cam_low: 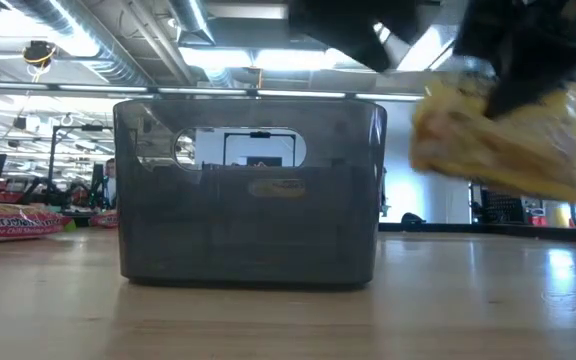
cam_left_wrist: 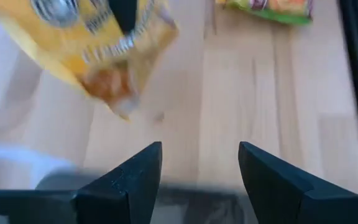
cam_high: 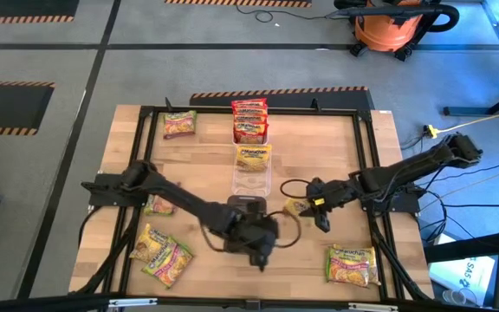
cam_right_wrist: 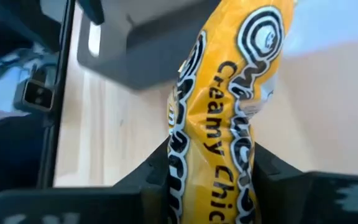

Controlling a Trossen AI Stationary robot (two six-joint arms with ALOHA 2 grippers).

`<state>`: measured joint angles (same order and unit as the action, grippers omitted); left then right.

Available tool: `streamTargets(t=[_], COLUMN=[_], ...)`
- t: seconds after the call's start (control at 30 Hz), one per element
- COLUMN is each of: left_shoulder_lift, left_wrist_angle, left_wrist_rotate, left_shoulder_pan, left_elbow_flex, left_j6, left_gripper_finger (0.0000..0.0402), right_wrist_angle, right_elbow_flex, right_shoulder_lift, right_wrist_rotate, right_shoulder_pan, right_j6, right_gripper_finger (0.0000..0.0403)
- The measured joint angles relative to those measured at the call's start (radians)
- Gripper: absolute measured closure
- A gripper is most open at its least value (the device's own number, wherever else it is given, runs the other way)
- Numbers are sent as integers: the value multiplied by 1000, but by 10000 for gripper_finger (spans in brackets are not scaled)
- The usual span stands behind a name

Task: Sort Maruchan noodles
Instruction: Put the yellow noodle pack into the transparent bin

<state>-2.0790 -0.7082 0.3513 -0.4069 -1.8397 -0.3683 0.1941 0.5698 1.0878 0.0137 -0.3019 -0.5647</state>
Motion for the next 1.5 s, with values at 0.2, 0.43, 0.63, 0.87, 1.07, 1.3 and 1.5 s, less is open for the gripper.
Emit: streamTargets(t=[0.2,0.43,0.63,0.87,1.07,1.3,1.5], left_shoulder_lift=[183,445,572,590,590,590,590], left_wrist_angle=[-12,425,658,746,745,748,750], left_wrist_rotate=[130,118,136,121,106,101,101], left_shoulder_pan=[-67,-62,-57,-66,-85,-110,-116], left_elbow_flex=[197,676,957,1054,1064,1064,1064], left_j6=[-56,-71,-72,-92,-117,-137,-146], left_gripper_finger=[194,194,194,194,194,194,194], right_wrist_angle=[53,113,128,224,347,407,390], right_elbow_flex=[149,321,511,764,909,926,923], right_shoulder_lift=[25,138,304,536,699,792,806], right_wrist_rotate=[-130,-70,20,126,179,186,188], right_shoulder_pan=[27,219,357,458,505,520,518], right_j6=[190,342,475,585,680,736,753], right_gripper_finger=[309,305,310,306,307,308,306])
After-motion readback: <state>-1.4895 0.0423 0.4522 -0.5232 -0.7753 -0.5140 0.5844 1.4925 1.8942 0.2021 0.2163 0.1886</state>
